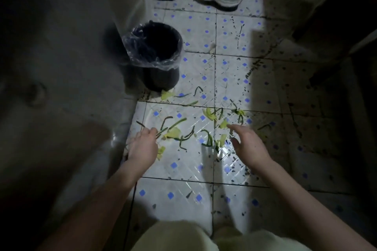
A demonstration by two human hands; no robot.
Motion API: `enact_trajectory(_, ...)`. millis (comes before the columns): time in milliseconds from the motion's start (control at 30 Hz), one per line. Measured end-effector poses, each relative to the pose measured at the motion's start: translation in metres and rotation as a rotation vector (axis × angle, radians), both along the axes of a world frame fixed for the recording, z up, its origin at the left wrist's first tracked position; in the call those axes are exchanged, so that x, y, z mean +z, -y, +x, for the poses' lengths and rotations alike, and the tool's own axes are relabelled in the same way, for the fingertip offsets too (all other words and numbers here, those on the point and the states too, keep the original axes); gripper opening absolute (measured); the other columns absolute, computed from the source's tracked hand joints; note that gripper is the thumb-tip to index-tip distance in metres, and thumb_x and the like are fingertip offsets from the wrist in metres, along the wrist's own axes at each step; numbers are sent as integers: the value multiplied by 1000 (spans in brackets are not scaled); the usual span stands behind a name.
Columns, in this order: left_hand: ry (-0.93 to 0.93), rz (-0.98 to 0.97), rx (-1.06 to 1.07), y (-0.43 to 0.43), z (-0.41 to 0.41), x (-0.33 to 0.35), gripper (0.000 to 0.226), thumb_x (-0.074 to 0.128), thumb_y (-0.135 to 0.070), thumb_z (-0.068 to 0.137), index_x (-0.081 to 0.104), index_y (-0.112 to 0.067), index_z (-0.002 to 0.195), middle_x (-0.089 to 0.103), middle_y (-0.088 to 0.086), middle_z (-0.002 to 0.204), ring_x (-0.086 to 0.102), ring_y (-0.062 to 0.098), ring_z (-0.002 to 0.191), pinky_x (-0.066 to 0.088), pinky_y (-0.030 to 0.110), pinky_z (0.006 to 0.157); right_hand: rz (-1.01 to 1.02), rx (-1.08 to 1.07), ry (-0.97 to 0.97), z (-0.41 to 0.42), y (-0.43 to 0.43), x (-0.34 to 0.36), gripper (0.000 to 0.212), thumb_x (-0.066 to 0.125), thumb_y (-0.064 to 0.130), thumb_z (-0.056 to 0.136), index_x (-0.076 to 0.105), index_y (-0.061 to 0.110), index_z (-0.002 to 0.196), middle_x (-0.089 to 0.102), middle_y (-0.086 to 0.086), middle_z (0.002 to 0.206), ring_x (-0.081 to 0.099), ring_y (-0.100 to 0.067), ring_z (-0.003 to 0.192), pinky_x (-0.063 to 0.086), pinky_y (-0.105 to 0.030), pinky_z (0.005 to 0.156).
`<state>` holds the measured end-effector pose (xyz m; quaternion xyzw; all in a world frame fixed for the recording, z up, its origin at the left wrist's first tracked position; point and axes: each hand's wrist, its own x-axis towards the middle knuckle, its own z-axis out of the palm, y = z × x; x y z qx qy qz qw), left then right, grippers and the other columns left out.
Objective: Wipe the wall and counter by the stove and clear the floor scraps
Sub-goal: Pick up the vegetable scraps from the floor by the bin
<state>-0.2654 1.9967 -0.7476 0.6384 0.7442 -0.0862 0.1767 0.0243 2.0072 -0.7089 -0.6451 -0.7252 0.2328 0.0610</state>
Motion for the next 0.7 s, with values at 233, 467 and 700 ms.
enact_trajectory(233,46,0,-24,12,-11,-98,35,51,-19,89,47,-15,123,50,10,123,50,30,114,42,40,94,-75,92,-2,-4,-11,-86,46,54,7,91,50,22,134,54,-2,137,46,-23,130,37,-36,106)
enact_trajectory(467,-16,-43,-111,20,-12,-122,36,53,-13,85,46,-17,120,50,9,120,51,30,109,43,40,88,-81,51,-18,-4,-10,-94,46,54,8,90,50,21,134,56,-2,135,52,-22,122,45,-39,101)
enact_trajectory(700,1,-47,-144,16,-6,-136,31,45,0,83,48,-14,111,54,10,112,54,31,101,44,39,82,-110,82,-18,-11,-10,-107,45,52,7,91,50,20,134,57,-3,133,52,-23,122,43,-38,102)
